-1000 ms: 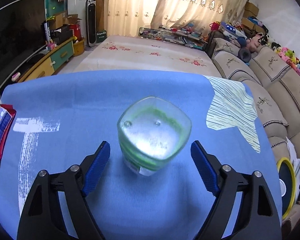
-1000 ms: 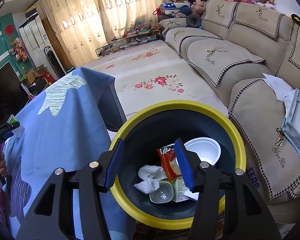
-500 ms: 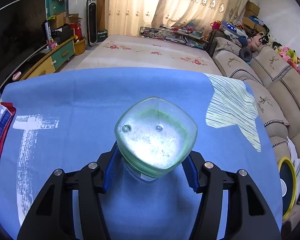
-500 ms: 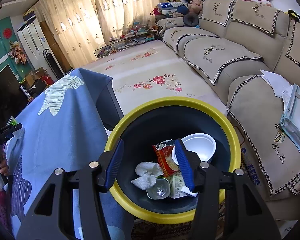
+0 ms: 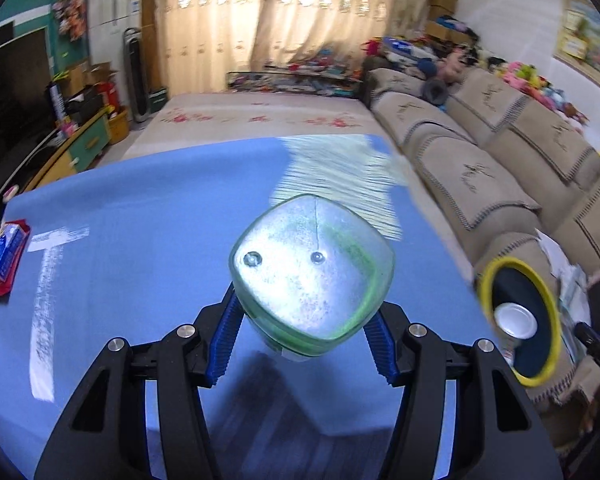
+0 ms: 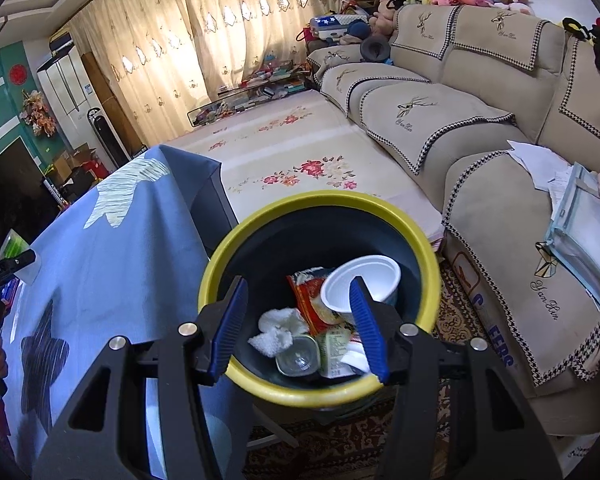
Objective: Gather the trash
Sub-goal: 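Carry the green cup with the left gripper into the bin and release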
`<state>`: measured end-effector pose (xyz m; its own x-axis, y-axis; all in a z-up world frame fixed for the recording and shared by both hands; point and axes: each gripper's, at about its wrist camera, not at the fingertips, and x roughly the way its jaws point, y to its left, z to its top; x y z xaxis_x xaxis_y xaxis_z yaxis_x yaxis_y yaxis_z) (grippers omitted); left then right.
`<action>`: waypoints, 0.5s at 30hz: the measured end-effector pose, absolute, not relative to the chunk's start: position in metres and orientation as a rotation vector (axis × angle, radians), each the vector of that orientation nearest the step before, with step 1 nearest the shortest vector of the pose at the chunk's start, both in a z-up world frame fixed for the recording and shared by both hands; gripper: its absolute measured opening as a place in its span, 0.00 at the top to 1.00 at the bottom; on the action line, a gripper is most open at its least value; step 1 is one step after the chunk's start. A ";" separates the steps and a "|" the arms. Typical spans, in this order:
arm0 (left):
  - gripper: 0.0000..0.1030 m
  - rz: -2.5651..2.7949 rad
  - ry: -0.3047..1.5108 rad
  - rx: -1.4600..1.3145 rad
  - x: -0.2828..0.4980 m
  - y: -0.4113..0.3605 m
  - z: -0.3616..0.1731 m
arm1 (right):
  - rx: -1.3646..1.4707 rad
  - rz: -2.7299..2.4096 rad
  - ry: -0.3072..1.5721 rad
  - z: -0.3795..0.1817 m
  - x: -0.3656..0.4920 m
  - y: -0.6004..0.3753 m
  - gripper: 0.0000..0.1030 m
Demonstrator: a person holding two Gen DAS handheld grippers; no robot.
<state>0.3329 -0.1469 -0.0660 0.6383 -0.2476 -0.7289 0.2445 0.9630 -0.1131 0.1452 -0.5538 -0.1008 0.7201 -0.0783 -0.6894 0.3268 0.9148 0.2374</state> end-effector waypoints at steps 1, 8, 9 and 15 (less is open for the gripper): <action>0.45 -0.300 0.832 -0.003 0.326 -0.154 -0.063 | 0.360 -0.232 0.733 -0.101 0.142 -0.555 0.51; 0.45 -0.476 0.834 0.050 0.277 -0.233 -0.046 | 0.382 -0.256 0.701 -0.100 0.110 -0.576 0.51; 0.45 -0.504 0.836 0.061 0.271 -0.249 -0.045 | 0.384 -0.263 0.694 -0.099 0.105 -0.580 0.51; 0.45 -0.627 0.855 0.126 0.252 -0.332 -0.047 | 0.407 -0.310 0.676 -0.100 0.079 -0.606 0.51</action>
